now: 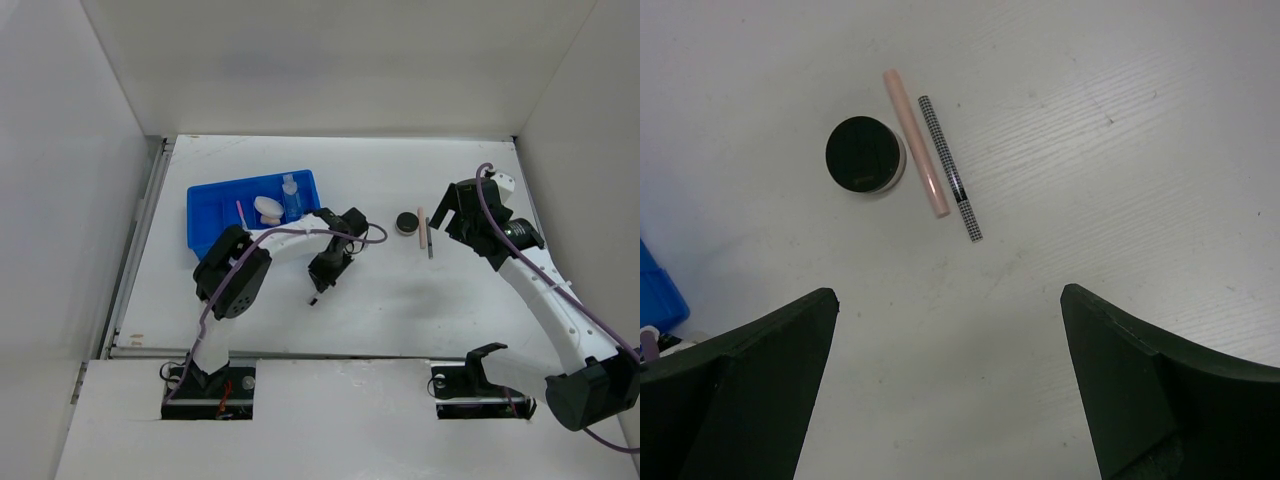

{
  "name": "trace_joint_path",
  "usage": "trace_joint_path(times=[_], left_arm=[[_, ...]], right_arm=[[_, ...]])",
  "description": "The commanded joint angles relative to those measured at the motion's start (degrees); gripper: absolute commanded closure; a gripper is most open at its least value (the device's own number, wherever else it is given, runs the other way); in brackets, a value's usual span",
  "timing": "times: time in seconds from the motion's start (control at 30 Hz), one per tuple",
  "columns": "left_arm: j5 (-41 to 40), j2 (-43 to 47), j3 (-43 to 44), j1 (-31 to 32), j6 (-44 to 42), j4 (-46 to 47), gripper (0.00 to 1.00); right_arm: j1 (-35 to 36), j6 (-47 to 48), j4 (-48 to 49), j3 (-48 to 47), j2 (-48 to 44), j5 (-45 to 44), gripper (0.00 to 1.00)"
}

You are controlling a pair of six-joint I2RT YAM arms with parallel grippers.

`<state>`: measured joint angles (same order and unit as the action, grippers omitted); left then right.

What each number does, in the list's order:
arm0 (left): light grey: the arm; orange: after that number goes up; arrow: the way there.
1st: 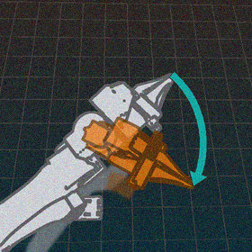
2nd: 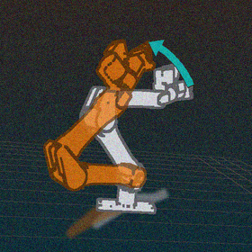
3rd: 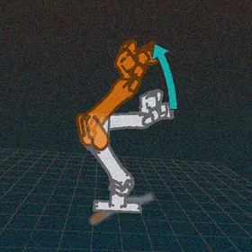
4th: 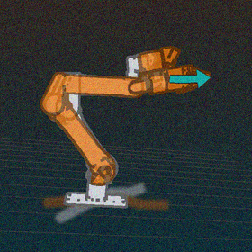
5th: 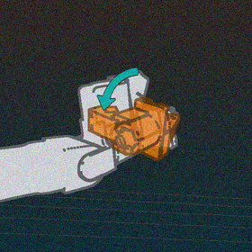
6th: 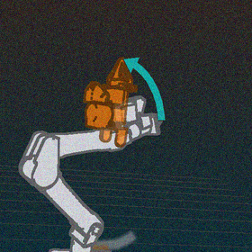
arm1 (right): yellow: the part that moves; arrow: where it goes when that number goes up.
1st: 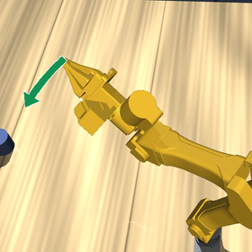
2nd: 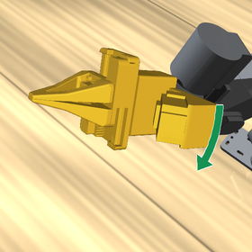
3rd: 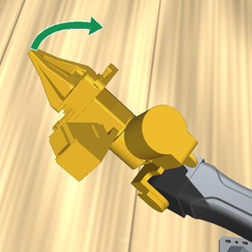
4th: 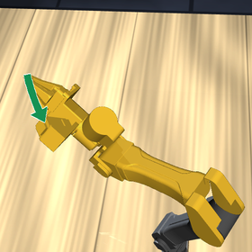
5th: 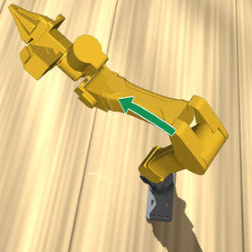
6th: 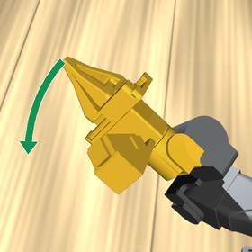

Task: Organize the makeup

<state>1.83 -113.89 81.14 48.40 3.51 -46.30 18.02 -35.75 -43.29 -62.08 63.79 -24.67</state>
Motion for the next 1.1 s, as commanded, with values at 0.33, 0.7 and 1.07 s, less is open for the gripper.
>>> trace_joint_path(times=[0.33, 0.7, 1.07], left_arm=[[1.7, 14.5, 15.8, -16.4, 4.7, -7.2, 1.0], [-11.3, 7.1, 21.1, -35.1, 18.3, -8.5, 1.0], [-16.4, -1.3, 25.6, -38.6, 19.8, -7.7, 0.66]], right_arm=[[-0.2, 0.7, 1.5, -1.0, -0.7, 0.4, 0.01], [-0.2, 0.7, 1.5, -1.0, -0.7, 0.4, 0.01], [-0.2, 0.7, 0.9, -2.1, -0.7, -0.6, 0.01]])
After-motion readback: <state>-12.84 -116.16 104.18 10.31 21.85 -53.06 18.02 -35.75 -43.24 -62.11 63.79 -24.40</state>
